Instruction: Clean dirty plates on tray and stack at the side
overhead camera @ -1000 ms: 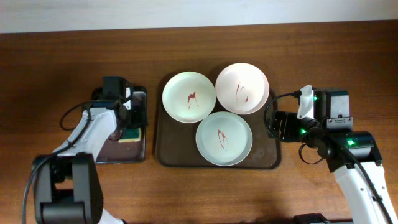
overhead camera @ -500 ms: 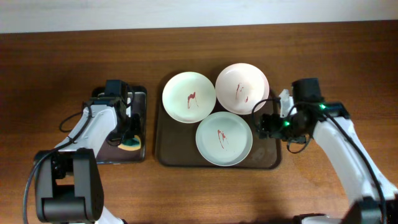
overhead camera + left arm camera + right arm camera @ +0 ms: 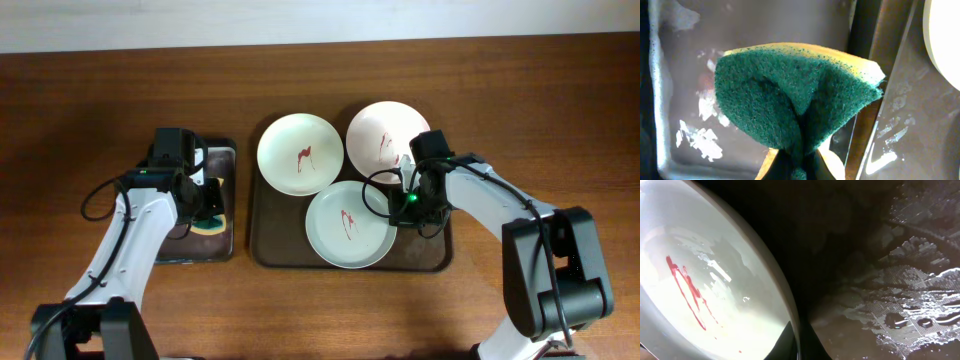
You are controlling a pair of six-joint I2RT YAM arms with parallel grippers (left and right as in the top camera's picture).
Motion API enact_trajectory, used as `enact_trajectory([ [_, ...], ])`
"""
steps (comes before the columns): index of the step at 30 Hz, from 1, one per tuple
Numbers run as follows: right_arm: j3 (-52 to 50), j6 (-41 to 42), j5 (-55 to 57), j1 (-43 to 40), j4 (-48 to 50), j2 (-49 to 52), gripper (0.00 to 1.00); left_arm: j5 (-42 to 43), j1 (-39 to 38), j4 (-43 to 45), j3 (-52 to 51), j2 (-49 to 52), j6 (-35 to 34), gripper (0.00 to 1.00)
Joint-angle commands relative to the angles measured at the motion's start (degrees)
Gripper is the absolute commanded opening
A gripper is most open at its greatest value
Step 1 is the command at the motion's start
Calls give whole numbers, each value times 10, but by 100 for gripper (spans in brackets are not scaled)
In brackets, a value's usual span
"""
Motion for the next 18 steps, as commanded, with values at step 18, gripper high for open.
enact_trajectory([
  [18, 1, 10, 1, 6, 6, 8, 4, -119, -1, 244, 11, -102, 51, 0],
])
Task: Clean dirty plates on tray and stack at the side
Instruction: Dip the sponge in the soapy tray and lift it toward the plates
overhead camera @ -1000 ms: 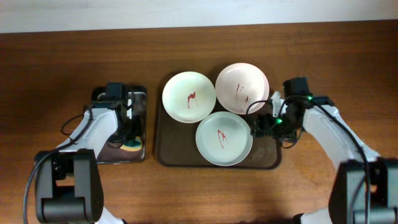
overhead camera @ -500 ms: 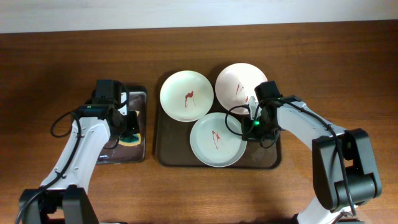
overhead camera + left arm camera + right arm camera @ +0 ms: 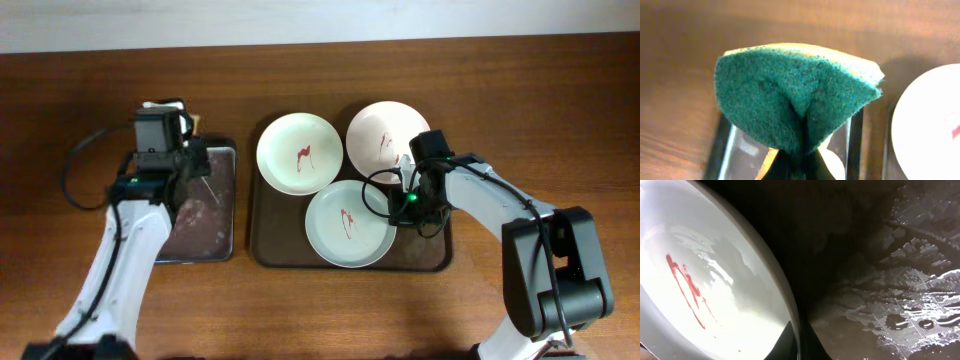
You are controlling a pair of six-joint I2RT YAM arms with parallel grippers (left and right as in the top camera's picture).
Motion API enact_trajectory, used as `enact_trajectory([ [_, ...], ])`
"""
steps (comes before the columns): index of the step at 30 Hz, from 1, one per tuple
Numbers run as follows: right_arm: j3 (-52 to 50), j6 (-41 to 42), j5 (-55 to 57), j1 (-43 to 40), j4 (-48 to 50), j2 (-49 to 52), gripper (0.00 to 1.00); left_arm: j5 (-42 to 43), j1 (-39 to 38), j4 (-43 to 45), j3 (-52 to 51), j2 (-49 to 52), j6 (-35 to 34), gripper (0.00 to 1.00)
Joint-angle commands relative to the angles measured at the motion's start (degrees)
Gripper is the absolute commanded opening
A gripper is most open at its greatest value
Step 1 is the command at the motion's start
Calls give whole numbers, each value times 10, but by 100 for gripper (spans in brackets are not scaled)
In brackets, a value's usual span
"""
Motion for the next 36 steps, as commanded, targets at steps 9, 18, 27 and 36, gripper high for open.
enact_trajectory([
  [9, 1, 9, 2, 6, 3, 8, 4, -23, -1, -39, 10, -53, 15, 0],
  [18, 1, 9, 2, 6, 1, 8, 4, 106, -2, -140, 8, 129, -2, 0],
  [27, 1, 9, 2, 6, 1, 8, 4, 132, -64, -140, 8, 152, -2, 0],
  [36, 1, 9, 2, 6, 1, 8, 4, 230, -84, -149, 70, 50, -2, 0],
])
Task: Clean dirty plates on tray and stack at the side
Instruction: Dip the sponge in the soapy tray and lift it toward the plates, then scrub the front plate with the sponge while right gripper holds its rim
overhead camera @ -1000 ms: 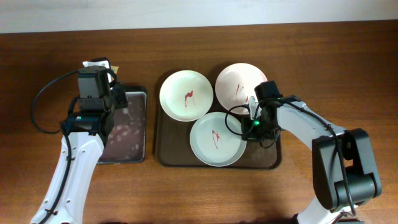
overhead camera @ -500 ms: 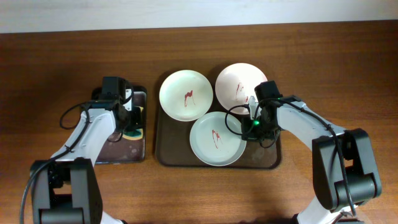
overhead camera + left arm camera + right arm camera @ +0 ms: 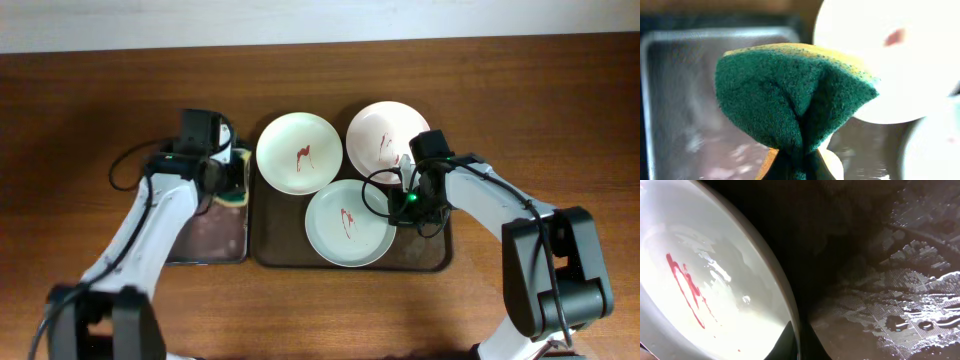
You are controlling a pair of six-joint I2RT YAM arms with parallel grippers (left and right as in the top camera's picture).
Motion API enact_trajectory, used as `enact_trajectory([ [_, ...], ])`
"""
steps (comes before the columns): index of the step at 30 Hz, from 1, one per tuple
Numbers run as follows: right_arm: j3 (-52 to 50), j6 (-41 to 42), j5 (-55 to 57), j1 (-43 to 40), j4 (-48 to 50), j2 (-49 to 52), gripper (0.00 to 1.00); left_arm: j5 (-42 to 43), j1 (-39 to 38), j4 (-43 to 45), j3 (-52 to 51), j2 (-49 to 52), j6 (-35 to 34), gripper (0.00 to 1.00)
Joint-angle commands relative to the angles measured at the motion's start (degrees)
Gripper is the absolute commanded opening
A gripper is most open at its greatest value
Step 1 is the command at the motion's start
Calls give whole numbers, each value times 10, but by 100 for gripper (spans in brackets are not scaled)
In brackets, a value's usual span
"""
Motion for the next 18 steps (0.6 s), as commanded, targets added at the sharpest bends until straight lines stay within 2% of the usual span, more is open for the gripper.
enact_trajectory([
  [1, 1, 9, 2, 6, 0, 8, 4, 180, -32, 9, 14, -30, -16, 0],
  [2, 1, 9, 2, 6, 0, 8, 4, 233, -56, 12, 12, -16, -48, 0],
  [3, 1, 9, 2, 6, 0, 8, 5, 273, -81, 20, 12, 1, -48, 0],
  [4, 1, 9, 1, 6, 1, 8, 9, 296, -99, 29, 12, 16, -49, 0],
  [7, 1, 9, -16, 4, 3, 8, 8, 379, -148, 67, 12, 84, -87, 0],
  [9, 1, 17, -16, 4, 4, 8, 8, 380, -167, 91, 12, 128, -135, 0],
  [13, 1, 17, -16, 4, 4, 8, 8, 374, -213, 163, 12, 186, -172, 0],
  [17, 1, 17, -16, 4, 4, 8, 8, 354, -248, 170, 12, 230, -209, 0],
  [18, 1, 17, -16, 4, 4, 8, 8, 307, -256, 162, 12, 236, -209, 0],
])
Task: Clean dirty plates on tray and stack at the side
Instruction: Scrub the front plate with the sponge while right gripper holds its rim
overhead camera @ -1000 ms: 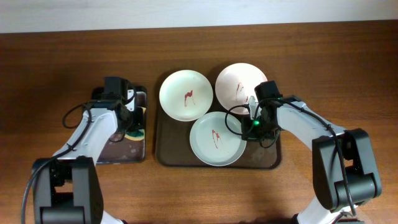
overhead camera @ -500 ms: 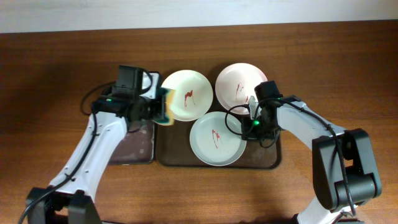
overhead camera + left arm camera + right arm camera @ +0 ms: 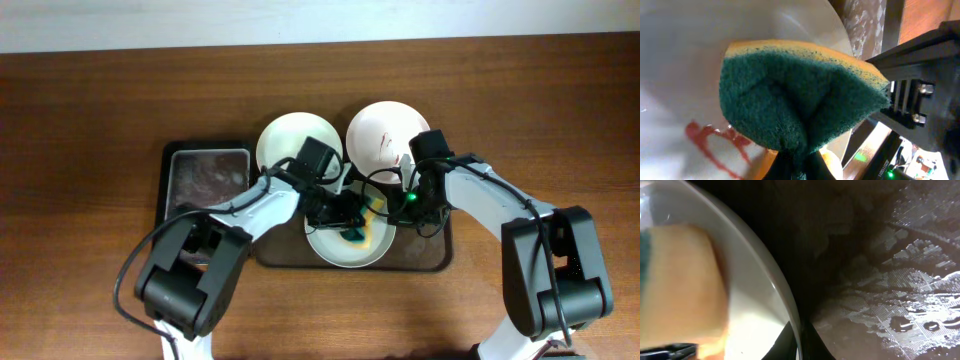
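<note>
Three white plates with red smears lie on the brown tray [image 3: 432, 255]: a back-left plate [image 3: 285, 148], a back-right plate [image 3: 380, 128], and a front plate [image 3: 335, 250]. My left gripper [image 3: 352, 218] is shut on a green-and-yellow sponge [image 3: 800, 105], which sits over the front plate's red smear [image 3: 710, 145]. My right gripper [image 3: 408, 208] is shut on the front plate's right rim [image 3: 790, 315]. The sponge's yellow side [image 3: 685, 280] shows inside the plate in the right wrist view.
A small metal tray [image 3: 205, 175] with wet residue stands left of the brown tray. Wooden table [image 3: 90, 90] lies all around. The brown tray's surface [image 3: 900, 280] is wet and textured beside the held rim.
My left gripper has moved right with the sponge, from over the metal tray's right edge to over the front plate. The right gripper still pinches that plate's rim.
My left gripper held the sponge low in the metal tray, then lifted above its back edge, then by the tray's right side, and now holds it on the front plate. My right gripper has stayed shut on that plate's rim throughout.
</note>
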You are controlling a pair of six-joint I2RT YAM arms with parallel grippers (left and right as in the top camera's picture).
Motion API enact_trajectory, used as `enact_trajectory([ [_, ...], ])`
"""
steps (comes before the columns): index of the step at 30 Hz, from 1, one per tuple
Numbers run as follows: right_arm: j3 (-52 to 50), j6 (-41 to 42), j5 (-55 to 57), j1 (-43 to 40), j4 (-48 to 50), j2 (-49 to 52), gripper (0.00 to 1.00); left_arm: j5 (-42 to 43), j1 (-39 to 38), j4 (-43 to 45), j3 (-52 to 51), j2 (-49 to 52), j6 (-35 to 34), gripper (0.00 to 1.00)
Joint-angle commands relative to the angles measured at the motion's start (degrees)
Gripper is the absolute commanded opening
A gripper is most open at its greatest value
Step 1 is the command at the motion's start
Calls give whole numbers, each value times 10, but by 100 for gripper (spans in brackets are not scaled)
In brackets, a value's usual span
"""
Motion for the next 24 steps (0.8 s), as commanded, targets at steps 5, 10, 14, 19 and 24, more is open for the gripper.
enact_trajectory([
  [5, 1, 5, -9, 4, -1, 7, 8, -376, -28, -45, 4, 25, -17, 0],
  [10, 1, 5, -7, 3, -15, 7, 7, -414, -27, -92, 5, 12, -17, 0],
  [14, 1, 5, 3, 4, -32, 7, 4, -433, -27, -126, 5, -48, -18, 0],
  [19, 1, 5, 8, 4, -32, 7, 4, -259, -29, -123, 5, -99, -47, 0],
  [24, 1, 5, 8, 4, -33, 7, 4, -254, -72, -89, 4, -95, -125, 0],
])
